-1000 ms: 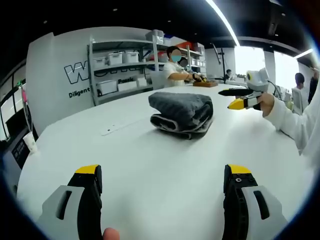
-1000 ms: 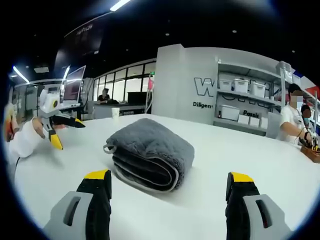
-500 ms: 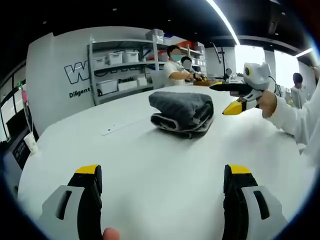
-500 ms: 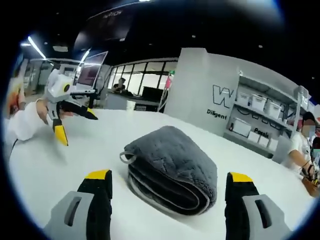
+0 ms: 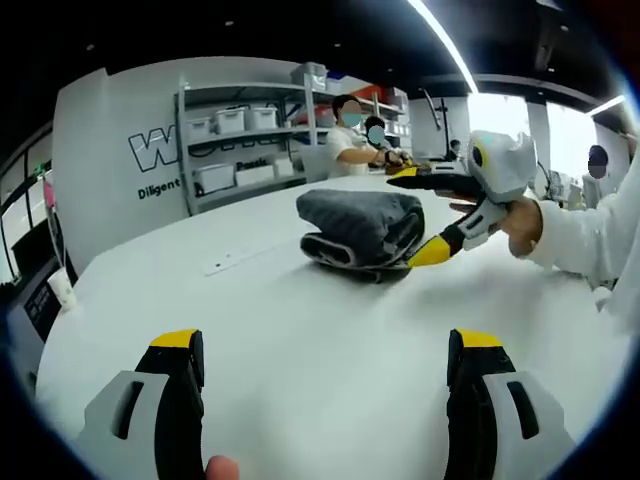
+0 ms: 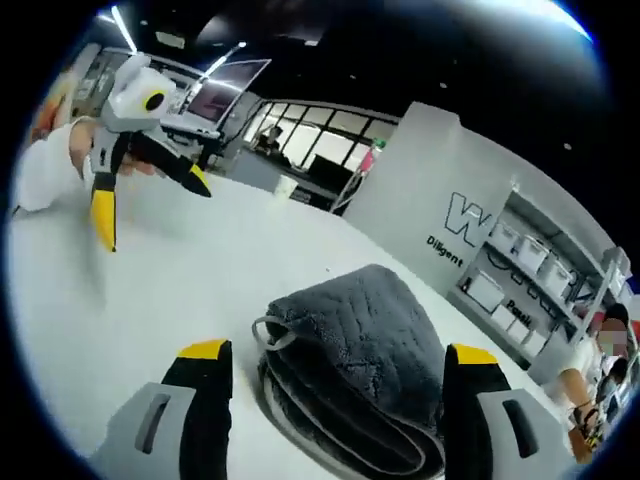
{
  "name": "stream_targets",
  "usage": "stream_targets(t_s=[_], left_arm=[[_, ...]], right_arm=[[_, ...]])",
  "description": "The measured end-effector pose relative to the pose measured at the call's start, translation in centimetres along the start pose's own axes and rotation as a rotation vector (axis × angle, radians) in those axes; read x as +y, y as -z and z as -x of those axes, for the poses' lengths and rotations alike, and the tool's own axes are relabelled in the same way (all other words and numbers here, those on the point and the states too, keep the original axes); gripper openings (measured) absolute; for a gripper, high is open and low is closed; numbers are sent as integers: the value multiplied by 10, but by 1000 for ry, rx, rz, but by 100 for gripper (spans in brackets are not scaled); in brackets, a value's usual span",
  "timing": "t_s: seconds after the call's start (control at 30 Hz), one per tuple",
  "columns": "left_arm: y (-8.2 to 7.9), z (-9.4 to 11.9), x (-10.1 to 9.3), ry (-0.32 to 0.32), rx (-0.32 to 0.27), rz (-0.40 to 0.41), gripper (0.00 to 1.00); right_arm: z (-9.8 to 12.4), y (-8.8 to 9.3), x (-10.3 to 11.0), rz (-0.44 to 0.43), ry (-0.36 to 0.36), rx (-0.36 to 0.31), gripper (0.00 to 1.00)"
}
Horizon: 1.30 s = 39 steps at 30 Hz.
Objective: Open the folded towel by lifting each exposed corner and separating the folded layers until the towel lies flat within the target outline without major curled edges
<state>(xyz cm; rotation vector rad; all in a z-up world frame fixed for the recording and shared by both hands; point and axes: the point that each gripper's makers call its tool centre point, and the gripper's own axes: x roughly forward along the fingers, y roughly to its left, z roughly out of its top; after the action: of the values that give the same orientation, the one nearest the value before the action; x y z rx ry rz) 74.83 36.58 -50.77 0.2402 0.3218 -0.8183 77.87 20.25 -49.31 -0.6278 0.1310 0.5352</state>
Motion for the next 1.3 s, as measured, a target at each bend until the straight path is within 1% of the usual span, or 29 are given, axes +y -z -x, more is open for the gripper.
stream_targets(t_s=[0.07,0.2,0.33,0.4,0.47,0.63,0.77,0.83,1.0,1.13,1.3], left_arm=[[0,0,1,-1,0,1,100],[-1,1,1,-2,-4,4,100],[-2,2,1,-1,-10,6,100],[-2,2,1,-1,-11,7,100],[-2,2,2,-1,-11,8,100],[-1,2,2,0,-10,12,100],[0,1,2,0,-10,15,100],[0,1,3,-1,-8,17,100],[1,0,3,0,-5,19,100],[1,0,2,4,-3,21,100],[1,0,3,1,-4,22,100]], right_arm=[[-6,-1,0,20,8,5,81],[-14,-5,3,91,23,5,73],[-18,-8,8,144,18,1,63],[-19,-10,10,187,24,-6,60],[-20,-10,12,211,23,-5,56],[-20,-10,16,239,12,-9,46],[-21,-8,22,250,-21,-12,35],[-21,-6,24,260,-31,-12,32],[-19,-6,22,280,-30,-20,23],[-18,-6,22,279,-31,-30,19],[-14,-8,23,289,-31,-61,12]])
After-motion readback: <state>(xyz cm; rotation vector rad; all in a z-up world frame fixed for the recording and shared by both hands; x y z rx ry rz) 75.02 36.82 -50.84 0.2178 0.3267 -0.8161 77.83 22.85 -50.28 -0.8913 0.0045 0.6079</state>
